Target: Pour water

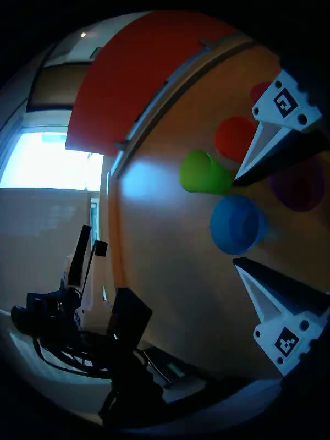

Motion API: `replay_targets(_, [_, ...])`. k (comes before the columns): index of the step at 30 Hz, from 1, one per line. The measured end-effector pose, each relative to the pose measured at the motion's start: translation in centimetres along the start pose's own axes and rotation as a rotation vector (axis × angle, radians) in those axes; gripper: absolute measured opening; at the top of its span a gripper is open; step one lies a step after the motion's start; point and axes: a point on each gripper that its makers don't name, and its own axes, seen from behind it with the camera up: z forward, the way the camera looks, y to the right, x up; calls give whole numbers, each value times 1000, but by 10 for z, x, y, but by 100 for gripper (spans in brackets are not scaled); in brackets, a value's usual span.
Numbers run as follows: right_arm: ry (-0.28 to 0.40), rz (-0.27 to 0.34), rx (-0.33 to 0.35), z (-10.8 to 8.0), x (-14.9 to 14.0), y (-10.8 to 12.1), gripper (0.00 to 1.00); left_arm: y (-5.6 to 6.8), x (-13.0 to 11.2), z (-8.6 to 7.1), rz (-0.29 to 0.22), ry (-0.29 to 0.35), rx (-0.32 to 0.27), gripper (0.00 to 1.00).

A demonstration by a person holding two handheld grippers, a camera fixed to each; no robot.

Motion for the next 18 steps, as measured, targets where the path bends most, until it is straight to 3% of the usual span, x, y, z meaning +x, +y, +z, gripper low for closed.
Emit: replay_targets(18, [-79, 0, -4, 34, -12, -2, 100, -4, 0, -4, 2, 2, 10, 100])
